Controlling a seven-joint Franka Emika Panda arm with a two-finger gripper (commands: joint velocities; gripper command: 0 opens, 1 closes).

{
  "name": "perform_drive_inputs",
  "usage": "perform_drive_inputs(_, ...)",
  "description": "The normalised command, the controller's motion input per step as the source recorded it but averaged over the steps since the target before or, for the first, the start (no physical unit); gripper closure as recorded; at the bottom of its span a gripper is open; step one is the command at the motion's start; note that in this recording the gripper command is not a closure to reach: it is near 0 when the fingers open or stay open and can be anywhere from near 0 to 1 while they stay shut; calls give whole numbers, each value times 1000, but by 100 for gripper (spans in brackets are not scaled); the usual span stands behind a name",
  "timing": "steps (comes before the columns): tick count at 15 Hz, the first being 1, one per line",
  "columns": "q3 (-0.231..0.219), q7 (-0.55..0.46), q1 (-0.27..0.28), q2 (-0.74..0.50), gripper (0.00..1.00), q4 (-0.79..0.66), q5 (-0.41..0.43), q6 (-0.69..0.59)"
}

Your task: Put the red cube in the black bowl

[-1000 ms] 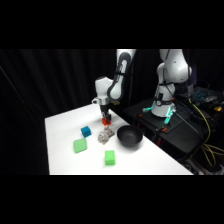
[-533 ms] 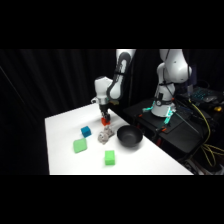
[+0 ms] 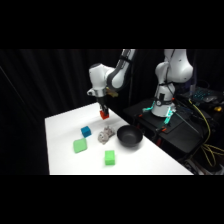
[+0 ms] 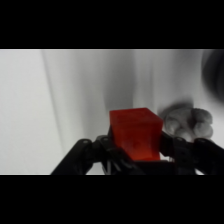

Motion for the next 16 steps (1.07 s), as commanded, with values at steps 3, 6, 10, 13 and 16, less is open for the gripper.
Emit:
perform_drive_inputs(3,-55,233,141,-589,100,-106,-164,-507)
perform_drive_inputs(6,35,237,147,-635,100,-294,-96,-331)
perform_drive_inputs(10,125,211,169,-505,100,-334,17,-108)
perform_drive_inputs(13,140,131,174,-310,100,-274,130,36)
perform_drive_inputs(16,92,5,147,-171,100,-195,213,144)
